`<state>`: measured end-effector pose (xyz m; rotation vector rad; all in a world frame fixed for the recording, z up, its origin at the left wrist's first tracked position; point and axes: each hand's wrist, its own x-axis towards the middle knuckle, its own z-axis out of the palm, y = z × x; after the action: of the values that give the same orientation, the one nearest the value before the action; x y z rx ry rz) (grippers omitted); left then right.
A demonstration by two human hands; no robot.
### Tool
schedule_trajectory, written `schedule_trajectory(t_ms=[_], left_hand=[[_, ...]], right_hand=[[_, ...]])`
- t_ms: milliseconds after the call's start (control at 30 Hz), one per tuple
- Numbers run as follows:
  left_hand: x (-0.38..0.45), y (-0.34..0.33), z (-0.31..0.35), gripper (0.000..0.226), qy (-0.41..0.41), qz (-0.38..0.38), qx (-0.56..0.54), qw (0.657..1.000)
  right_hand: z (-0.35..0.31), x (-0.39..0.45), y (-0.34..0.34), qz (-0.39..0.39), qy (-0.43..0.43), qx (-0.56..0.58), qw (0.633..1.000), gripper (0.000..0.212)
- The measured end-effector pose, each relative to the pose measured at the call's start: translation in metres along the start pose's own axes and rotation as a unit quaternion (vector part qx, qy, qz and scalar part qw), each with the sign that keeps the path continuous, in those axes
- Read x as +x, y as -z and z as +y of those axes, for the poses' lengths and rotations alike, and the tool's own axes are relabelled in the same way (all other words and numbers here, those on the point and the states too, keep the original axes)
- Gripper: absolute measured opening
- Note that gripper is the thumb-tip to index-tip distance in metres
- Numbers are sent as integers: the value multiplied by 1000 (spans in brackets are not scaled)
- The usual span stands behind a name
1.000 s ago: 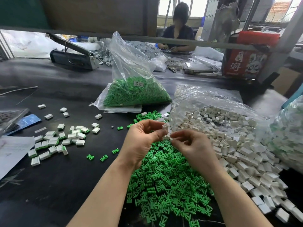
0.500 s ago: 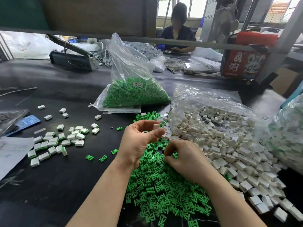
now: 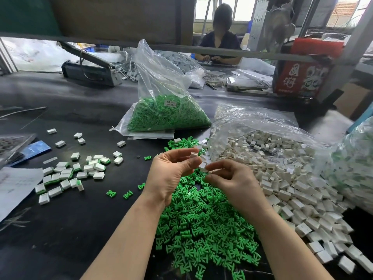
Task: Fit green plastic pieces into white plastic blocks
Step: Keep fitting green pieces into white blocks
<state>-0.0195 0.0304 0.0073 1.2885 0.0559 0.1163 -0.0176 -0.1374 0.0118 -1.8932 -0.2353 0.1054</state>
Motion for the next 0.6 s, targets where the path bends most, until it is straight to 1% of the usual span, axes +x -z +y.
schedule_trajectory(t_ms=[100, 233, 300, 400, 500, 600], left_hand=[[0, -1, 1, 25, 6, 1, -3, 1000], [-1, -3, 1, 23, 7, -17, -16, 1000], [-3, -5, 2, 23, 1, -31, -23, 999], [-5, -7, 2, 25, -9, -48, -24, 999], [-7, -8, 2, 26, -18, -51, -15, 998], [-7, -8, 1, 19, -20, -57, -6, 998]], right_hand=[[-2, 0, 3, 0, -11, 97, 995, 14], [-3, 1, 6, 11, -18, 182, 983, 19], [-3, 1, 6, 22, -11, 222, 975, 25], [-4, 2, 8, 46, 6, 279, 959, 24], [-3, 3, 8, 62, 35, 305, 950, 24], [-2, 4, 8, 73, 56, 312, 946, 21]])
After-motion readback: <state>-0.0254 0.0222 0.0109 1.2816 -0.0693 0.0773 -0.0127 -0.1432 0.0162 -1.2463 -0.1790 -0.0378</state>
